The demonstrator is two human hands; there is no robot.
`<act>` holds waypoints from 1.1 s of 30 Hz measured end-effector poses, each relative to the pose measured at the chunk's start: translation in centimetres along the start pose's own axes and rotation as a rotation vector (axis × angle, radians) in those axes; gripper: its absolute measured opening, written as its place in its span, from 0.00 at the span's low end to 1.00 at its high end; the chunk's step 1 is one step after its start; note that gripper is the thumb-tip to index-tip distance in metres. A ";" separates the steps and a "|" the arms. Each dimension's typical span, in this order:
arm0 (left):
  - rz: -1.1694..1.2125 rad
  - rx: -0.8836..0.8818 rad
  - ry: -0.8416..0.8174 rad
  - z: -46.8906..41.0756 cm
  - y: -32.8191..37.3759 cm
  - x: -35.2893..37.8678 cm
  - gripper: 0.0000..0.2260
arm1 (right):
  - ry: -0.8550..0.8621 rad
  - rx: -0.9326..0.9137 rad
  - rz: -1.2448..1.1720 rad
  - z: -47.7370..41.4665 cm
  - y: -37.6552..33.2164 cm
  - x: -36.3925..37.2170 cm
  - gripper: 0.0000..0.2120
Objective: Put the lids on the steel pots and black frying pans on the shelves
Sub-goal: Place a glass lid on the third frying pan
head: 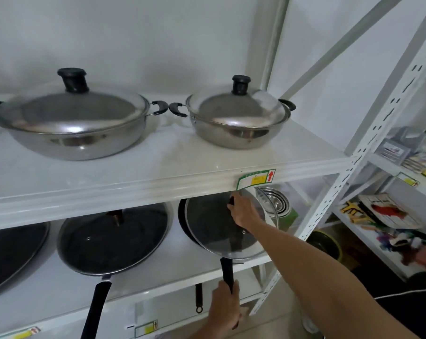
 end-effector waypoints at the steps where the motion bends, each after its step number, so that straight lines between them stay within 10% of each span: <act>1: 0.007 0.007 -0.011 -0.1 0.0 0.1 0.16 | -0.019 0.010 0.009 -0.2 -0.1 0.7 0.15; 33: 0.106 -0.038 -0.143 -1.4 -0.1 -0.2 0.14 | -0.128 0.012 -0.012 -3.1 -1.0 5.7 0.18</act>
Point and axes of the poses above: each hand's wrist, its own z-axis away from the middle knuckle, its own x-axis out of the palm, y = z × x, the point moved 2 cm from there along -z, towards the middle knuckle, and after that the axes turned 14 degrees about y, right-handed, at the moved point
